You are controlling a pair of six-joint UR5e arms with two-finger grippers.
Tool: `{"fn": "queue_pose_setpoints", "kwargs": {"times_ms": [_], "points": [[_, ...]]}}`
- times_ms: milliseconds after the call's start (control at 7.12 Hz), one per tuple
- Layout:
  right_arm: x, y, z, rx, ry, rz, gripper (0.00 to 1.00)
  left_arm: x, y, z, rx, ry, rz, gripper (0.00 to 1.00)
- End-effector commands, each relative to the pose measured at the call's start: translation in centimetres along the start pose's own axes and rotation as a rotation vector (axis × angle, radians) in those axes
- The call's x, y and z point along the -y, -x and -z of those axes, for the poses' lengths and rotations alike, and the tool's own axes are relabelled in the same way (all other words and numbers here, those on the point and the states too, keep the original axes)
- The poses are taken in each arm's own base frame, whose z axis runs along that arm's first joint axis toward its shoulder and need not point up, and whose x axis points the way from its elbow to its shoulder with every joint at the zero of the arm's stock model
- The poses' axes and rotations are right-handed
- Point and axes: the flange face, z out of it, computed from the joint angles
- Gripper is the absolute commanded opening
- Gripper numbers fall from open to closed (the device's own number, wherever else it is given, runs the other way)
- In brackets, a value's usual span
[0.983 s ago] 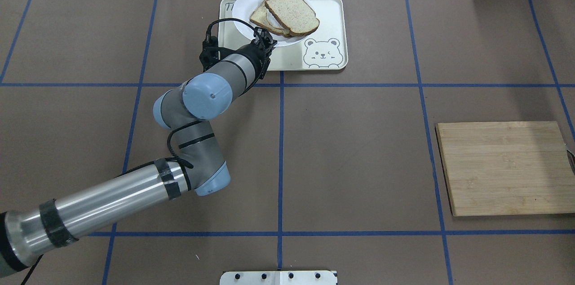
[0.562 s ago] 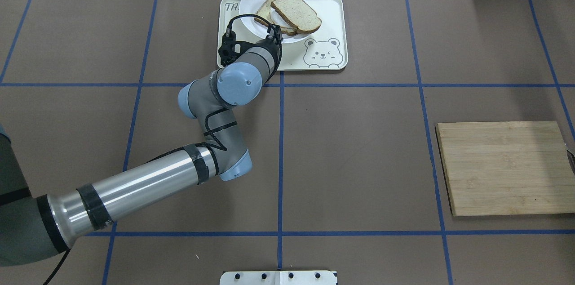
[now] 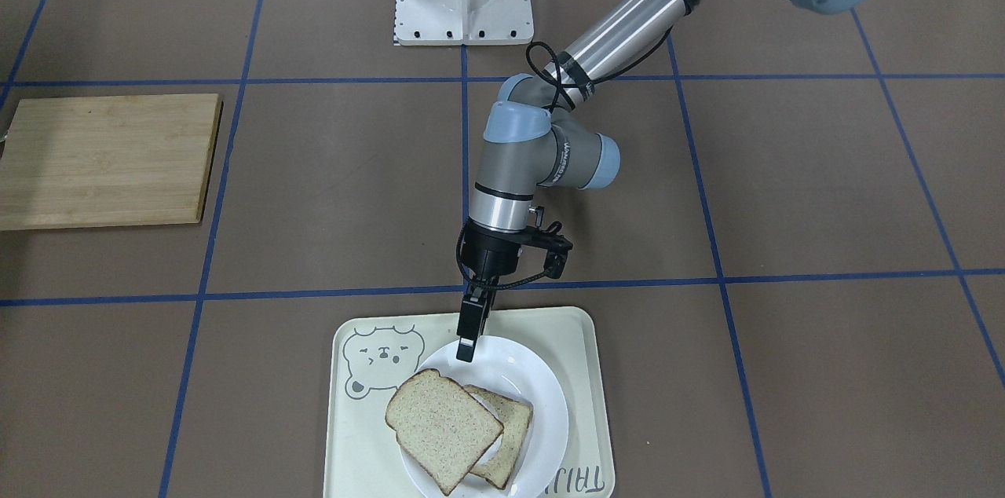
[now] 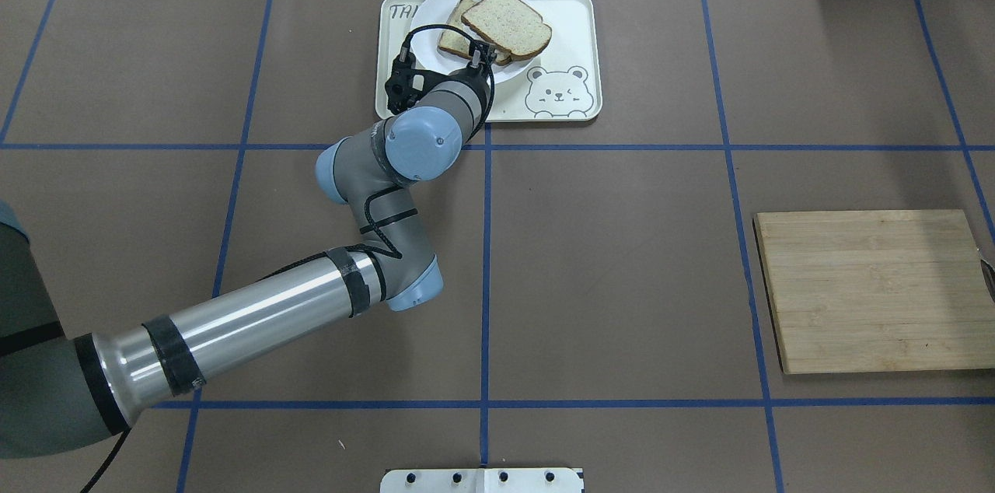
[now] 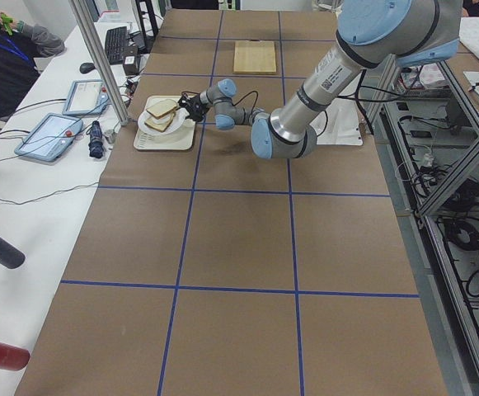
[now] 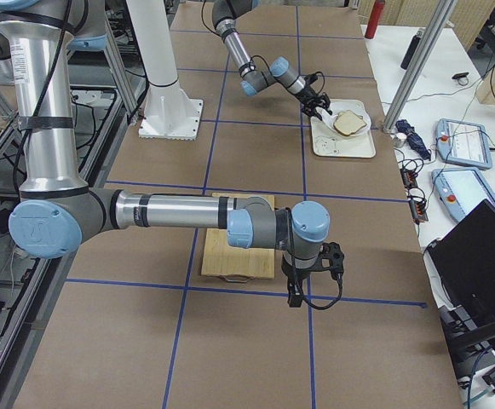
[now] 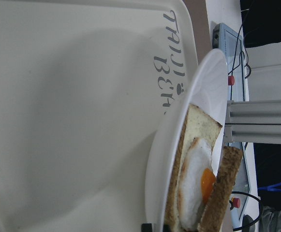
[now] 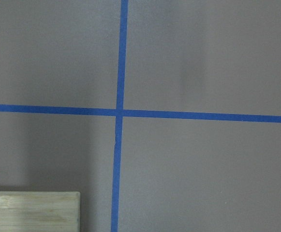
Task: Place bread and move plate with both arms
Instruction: 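Release the plate and withdraw the left arm toward the robot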
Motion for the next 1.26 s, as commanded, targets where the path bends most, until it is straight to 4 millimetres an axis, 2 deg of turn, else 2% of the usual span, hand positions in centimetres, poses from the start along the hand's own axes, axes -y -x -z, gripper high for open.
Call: {"fn": "queue_pose_setpoints", "kwargs": {"times_ms": [0,281,421,562,702,843,983,1124], "points": [[0.0,-0.1,0.0,-0.001,0.001,-0.003,1.00,0.8,-0.9,5.1,-0.014,0.135,-0.079,0.99],[-0.3,-0.4,-0.4,-0.001,0.008,-0.009,1.00,1.7,0.1,10.4,0.076,0.320,-0.161,0.99],[-0.4,-0.6,-0.7,-0.001,0.013,-0.014,1.00,3.0,0.9,13.5,0.094,0.382,-0.295,0.99],[-0.6,-0.7,-0.8,-0.001,0.016,-0.014,1.00,1.2,-0.5,16.7,0.090,0.426,-0.507,0.99],[-0.9,-0.9,-1.0,-0.001,0.020,-0.018,1.00,-0.4,0.0,19.5,0.174,0.428,-0.716,0.99],[-1.2,-1.1,-1.2,-0.010,0.024,-0.021,1.00,0.0,0.2,22.0,0.226,0.431,-1.008,0.99],[-1.3,-1.2,-1.2,-0.014,0.026,-0.020,1.00,2.3,0.9,23.7,0.330,0.429,-1.254,0.99],[-1.4,-1.3,-1.3,-0.014,0.026,-0.023,1.00,4.4,0.9,25.2,0.425,0.434,-1.442,0.99]]}}
